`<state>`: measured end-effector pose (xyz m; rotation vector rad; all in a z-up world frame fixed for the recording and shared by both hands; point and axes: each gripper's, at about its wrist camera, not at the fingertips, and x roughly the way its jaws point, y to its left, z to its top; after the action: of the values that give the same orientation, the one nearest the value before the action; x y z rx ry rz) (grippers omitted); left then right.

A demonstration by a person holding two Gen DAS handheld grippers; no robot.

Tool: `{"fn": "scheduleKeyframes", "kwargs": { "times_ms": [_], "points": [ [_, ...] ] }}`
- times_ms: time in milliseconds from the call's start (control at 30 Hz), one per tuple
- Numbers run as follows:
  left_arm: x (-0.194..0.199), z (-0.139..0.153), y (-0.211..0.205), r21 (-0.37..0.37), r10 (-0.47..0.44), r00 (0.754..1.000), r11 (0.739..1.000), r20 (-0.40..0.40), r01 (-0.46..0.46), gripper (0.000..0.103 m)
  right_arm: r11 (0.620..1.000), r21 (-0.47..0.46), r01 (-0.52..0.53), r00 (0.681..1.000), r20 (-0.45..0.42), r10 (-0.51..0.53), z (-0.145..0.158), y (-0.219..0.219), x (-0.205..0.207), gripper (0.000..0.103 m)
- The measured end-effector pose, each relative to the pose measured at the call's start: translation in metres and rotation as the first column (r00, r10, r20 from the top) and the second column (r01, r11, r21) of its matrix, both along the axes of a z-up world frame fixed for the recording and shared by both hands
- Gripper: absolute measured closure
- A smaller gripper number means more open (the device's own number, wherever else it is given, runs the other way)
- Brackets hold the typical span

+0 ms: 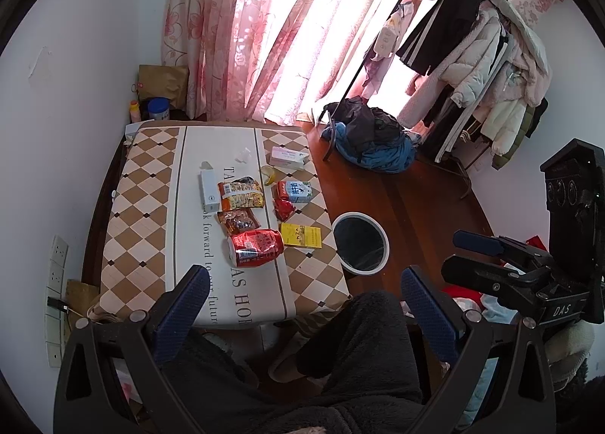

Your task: Collect trash

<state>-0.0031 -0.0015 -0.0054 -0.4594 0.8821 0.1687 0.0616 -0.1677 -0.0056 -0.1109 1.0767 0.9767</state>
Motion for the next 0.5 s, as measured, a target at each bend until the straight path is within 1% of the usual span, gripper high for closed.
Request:
{"fn": "scheduleKeyframes", "kwargs": {
  "times_ms": [500],
  "points": [
    [0.0027, 0.0009, -0.006, -0.009, -0.006, 1.0, 1.0, 0.002, 0.006, 0.0, 1.0, -0.01, -0.008, 1.0, 0.007, 0.008, 0.0019, 0.001, 0.0012, 0.0]
  ]
}}
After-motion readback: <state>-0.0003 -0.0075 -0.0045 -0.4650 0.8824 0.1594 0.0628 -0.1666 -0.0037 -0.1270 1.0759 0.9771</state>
